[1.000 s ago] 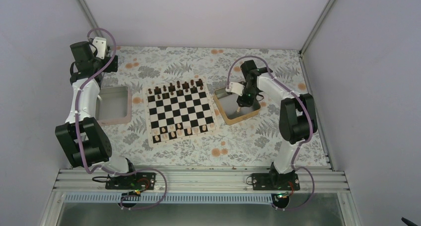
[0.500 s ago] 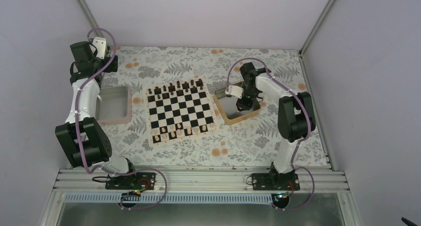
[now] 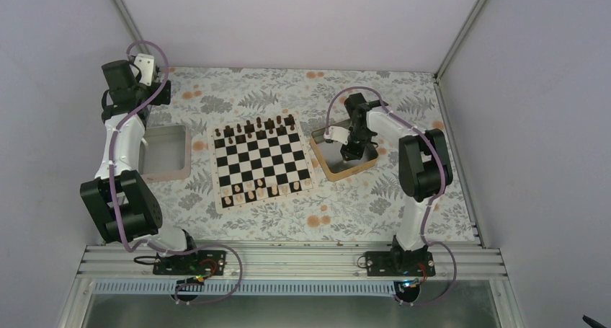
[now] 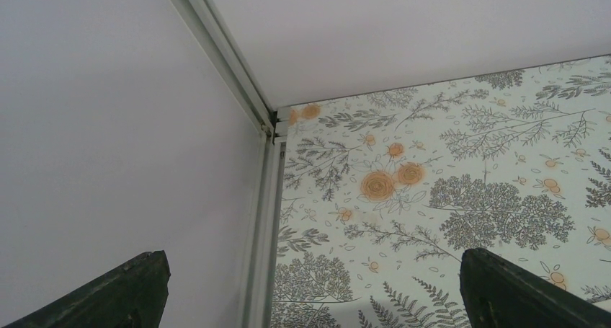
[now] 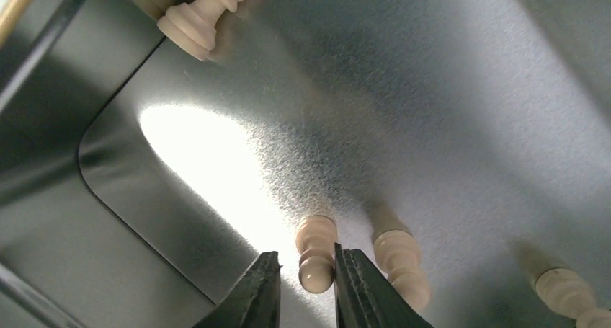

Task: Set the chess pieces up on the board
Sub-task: Pick up the chess piece from the storage box.

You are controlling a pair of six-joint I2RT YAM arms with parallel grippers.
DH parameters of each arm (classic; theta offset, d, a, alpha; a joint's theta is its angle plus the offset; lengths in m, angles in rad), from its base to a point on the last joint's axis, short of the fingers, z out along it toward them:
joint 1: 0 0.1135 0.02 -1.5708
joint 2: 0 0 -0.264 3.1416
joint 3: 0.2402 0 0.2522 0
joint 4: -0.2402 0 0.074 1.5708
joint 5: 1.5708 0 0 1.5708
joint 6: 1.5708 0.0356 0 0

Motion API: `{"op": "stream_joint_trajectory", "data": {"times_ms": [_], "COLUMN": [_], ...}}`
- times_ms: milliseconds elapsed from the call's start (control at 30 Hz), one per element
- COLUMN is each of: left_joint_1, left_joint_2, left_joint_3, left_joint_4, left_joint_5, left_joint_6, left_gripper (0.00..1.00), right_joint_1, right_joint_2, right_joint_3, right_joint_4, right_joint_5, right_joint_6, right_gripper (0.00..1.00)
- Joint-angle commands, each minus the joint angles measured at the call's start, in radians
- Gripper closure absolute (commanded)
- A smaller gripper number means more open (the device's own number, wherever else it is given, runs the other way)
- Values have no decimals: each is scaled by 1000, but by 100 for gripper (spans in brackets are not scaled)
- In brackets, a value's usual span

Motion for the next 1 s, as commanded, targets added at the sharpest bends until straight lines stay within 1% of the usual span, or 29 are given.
{"op": "stream_joint_trajectory", "data": {"times_ms": [0, 233, 433, 667, 767, 967], "left_joint_1": [6, 8, 8, 8, 9, 9], "left_joint_2": [-3, -14, -24, -36, -39, -47], "left_joint_3": [6, -2, -3, -5, -5, -1], "left_joint_4": [22, 28, 28, 27, 30, 28], "left_joint_5": [-1, 8, 13, 16, 16, 22], "left_joint_6": [12, 10, 8, 7, 7, 4], "left_gripper": [0, 0, 0, 0, 0, 0], "right_joint_1": [8, 11, 18, 51, 99, 237], "right_joint_2": [22, -16, -48, -54, -40, 23], "right_joint_3": [24, 40, 61, 174, 255, 393], "right_joint_4": [6, -33, -47, -100, -136, -183], "right_joint_5": [5, 12, 14, 48, 58, 57], "right_joint_6": [-5, -5, -6, -1, 0, 8], "right_gripper": [81, 95, 96, 96, 96, 96]}}
